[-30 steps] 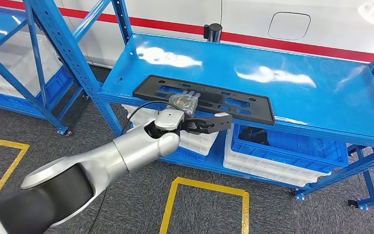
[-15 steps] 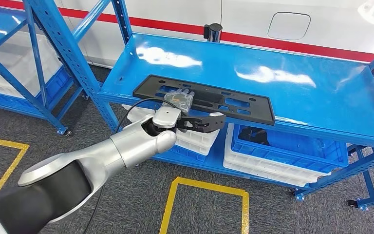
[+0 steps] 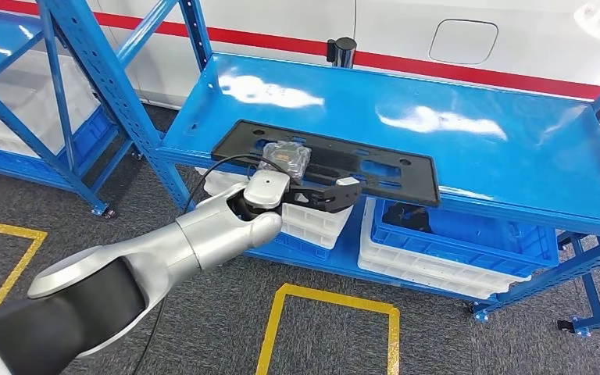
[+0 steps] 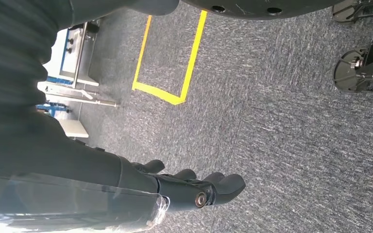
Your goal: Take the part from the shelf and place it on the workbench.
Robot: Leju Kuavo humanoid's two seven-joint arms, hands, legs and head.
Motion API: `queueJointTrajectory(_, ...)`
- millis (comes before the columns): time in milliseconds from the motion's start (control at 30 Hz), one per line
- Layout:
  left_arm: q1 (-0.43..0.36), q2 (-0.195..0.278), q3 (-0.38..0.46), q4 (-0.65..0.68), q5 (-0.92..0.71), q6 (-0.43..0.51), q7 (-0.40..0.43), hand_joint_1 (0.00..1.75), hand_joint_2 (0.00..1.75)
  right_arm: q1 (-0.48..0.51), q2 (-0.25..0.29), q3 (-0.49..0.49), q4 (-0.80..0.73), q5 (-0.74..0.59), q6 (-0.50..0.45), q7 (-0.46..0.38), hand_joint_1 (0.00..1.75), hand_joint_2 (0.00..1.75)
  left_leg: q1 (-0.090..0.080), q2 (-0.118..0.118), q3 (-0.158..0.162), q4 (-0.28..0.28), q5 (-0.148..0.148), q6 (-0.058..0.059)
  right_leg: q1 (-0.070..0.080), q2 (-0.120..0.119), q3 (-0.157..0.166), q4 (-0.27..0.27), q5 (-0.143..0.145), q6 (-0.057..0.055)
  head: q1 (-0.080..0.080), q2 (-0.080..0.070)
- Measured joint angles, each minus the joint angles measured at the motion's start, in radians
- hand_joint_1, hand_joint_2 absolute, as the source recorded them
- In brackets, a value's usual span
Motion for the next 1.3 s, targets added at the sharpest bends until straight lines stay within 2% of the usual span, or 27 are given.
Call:
queueJointTrajectory(767, 0.014, 0.009, 0.001, -0.08, -0.034, 0.026, -0.023, 1.75, 1.75, -0.002, 0.0, 0.001, 0.0, -0.019, -0.002, -0.01, 0.0, 1.75, 0.0, 0.001, 0.001, 0.0, 0.0, 0.0, 0.0, -0.001, 0.001, 0.0, 0.0, 0.0, 0.0, 0.0)
queueJointTrajectory(1300, 0.021, 0.025, 0.002, -0.09, -0.045, 0.036, -0.022, 1.75, 1.75, -0.002, -0.001, 0.002, 0.0, -0.023, -0.002, -0.01, 0.0, 1.75, 0.0, 0.003, 0.001, 0.0, 0.0, 0.0, 0.0, 0.0, 0.001, 0.0, 0.0, 0.0, 0.0, 0.0)
